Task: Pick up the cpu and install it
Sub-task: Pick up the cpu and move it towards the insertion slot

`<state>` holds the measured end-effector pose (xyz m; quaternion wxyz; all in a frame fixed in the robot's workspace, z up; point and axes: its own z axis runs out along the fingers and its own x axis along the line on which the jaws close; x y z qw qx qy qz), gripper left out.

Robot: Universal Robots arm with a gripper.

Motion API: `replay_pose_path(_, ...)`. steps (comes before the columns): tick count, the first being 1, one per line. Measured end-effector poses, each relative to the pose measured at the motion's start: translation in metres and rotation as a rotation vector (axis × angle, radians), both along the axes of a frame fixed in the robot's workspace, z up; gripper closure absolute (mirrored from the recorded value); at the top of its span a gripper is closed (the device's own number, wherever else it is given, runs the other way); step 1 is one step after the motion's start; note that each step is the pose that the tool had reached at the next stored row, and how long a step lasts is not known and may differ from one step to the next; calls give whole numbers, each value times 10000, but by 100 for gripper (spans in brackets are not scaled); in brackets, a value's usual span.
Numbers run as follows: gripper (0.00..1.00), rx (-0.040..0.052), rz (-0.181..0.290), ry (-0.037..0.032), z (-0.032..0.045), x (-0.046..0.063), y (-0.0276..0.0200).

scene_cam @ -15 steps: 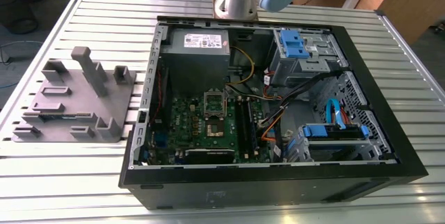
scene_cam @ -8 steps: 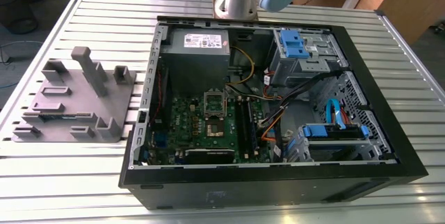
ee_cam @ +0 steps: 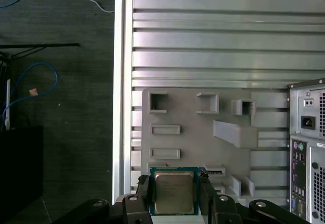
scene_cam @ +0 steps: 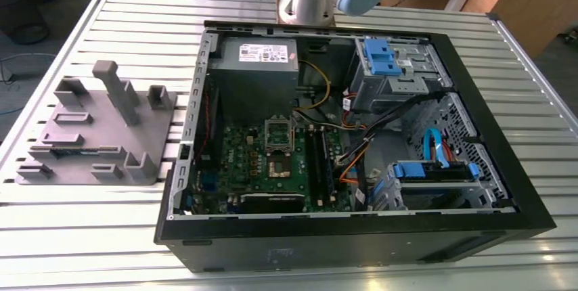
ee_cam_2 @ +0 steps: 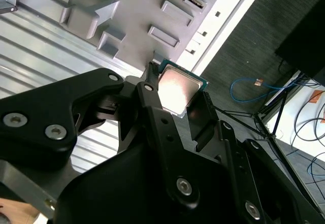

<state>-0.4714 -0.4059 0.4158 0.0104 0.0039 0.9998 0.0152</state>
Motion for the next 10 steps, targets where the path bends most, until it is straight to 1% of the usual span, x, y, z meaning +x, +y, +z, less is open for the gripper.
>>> replay_pose_path(10,53,0,0,1,61,0,0)
